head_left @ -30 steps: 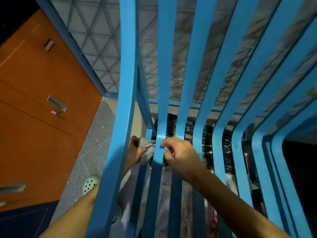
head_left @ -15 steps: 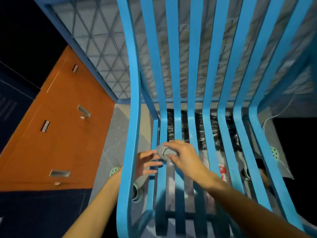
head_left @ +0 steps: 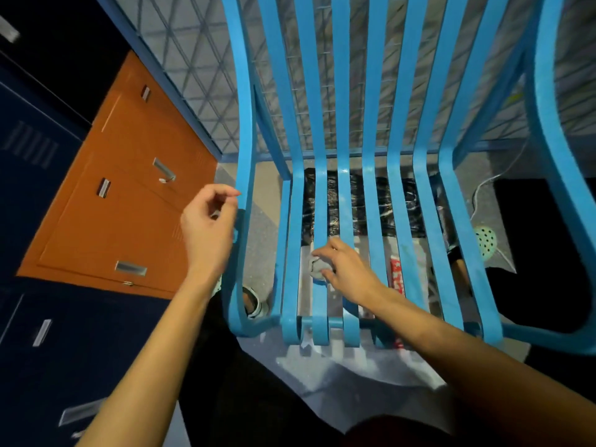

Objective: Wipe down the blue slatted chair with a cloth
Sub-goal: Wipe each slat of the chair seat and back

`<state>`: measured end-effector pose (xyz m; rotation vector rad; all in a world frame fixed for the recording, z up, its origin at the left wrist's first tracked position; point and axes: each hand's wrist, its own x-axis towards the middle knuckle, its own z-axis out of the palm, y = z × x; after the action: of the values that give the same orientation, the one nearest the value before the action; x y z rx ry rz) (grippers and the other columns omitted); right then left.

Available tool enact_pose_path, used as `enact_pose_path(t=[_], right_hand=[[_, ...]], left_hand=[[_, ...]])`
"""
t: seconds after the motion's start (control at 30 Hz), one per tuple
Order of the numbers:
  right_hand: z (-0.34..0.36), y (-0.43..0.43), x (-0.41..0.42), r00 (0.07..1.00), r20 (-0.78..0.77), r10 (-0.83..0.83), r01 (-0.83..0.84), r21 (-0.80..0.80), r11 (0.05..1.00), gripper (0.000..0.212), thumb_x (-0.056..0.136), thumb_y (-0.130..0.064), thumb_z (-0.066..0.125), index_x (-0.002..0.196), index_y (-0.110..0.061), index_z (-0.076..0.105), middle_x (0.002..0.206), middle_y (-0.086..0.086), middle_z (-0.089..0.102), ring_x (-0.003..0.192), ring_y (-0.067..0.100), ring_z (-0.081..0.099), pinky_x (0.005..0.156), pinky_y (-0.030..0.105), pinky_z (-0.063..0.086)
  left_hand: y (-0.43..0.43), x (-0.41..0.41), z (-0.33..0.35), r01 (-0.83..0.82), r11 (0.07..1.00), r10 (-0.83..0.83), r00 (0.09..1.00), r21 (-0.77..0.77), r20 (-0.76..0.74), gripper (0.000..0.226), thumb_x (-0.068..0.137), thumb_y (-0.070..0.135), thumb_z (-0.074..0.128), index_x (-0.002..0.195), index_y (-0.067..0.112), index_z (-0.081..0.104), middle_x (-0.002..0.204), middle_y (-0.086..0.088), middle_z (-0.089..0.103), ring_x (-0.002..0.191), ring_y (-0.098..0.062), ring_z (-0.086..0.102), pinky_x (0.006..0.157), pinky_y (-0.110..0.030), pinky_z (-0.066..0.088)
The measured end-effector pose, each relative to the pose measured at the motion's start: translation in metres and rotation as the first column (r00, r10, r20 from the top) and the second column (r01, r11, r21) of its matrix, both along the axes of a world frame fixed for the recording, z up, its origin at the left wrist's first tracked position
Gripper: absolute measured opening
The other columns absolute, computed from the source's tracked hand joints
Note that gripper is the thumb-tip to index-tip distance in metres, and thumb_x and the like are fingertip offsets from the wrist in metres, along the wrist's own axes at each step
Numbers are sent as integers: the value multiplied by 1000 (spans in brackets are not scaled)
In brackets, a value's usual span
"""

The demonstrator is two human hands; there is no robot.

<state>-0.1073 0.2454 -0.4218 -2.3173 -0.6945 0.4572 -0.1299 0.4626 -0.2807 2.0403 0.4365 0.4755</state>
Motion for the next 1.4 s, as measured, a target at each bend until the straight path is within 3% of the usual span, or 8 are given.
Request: enact_pose_path(t=[0.2,0.53,0.77,0.87,0.93,1.1,1.23,1.4], right_hand=[[7,-27,-12,997,36,-68,69,-9,998,46,90,-10,63,134,-19,53,114,1,48,105,22,54,88,37,49],[6,-25,-88,955,36,295,-292,-66,954,40,95,-14,53,133,-25,49,102,2,42,82,16,46,65,35,46],[-11,5,-34,946,130,297,-277,-151,949,9,90,-17,58,97,-12,61,74,0,53,59,8,52,59,31,38],[-16,18,-3,990,-3,141,-139,-162,977,24,87,-5,58,108,-14,66,91,10,57,77,23,58,67,32,38],[-17,23,-6,992,39,123,-113,-203,973,49,80,14,55,122,-10,64,99,11,50,83,30,56,65,33,39],[-11,11,-70,970,-16,242,-242,-109,964,37,87,5,53,118,-11,64,102,8,50,92,29,53,73,37,45],[-10,10,-80,955,6,297,-295,-99,950,40,89,0,54,127,-13,62,106,10,52,94,26,56,74,32,43],[-7,32,-72,914,38,403,-398,-108,911,40,86,1,56,123,-12,62,97,11,49,80,26,51,60,36,39]], left_hand=[[-78,-31,-45,276,957,-287,943,-86,-167,19,94,10,56,98,26,66,96,9,68,88,-7,64,77,-25,53],[-89,-103,-140,-279,893,75,867,-355,-492,44,103,25,41,146,15,39,150,0,39,137,-15,36,109,-25,26],[-81,-105,-147,-341,782,49,867,-521,-495,46,103,36,36,142,14,46,146,1,46,133,-13,42,116,-36,28],[-82,-104,-144,-372,730,71,876,-573,-478,44,103,35,36,140,13,49,141,3,49,124,-9,45,112,-31,32],[-81,-103,-143,-365,707,68,887,-605,-456,42,104,35,36,137,14,52,132,6,54,115,-8,50,105,-28,36],[-80,-100,-147,-349,684,61,903,-640,-426,34,105,31,31,106,22,64,96,11,65,77,7,63,70,-11,47],[-78,-97,-151,-360,561,38,911,-746,-411,42,104,38,25,110,17,61,104,-3,68,86,-9,68,72,-19,55],[-77,-101,-152,-386,498,49,907,-777,-419,56,102,46,28,144,11,40,142,-7,48,127,-21,50,107,-35,41]])
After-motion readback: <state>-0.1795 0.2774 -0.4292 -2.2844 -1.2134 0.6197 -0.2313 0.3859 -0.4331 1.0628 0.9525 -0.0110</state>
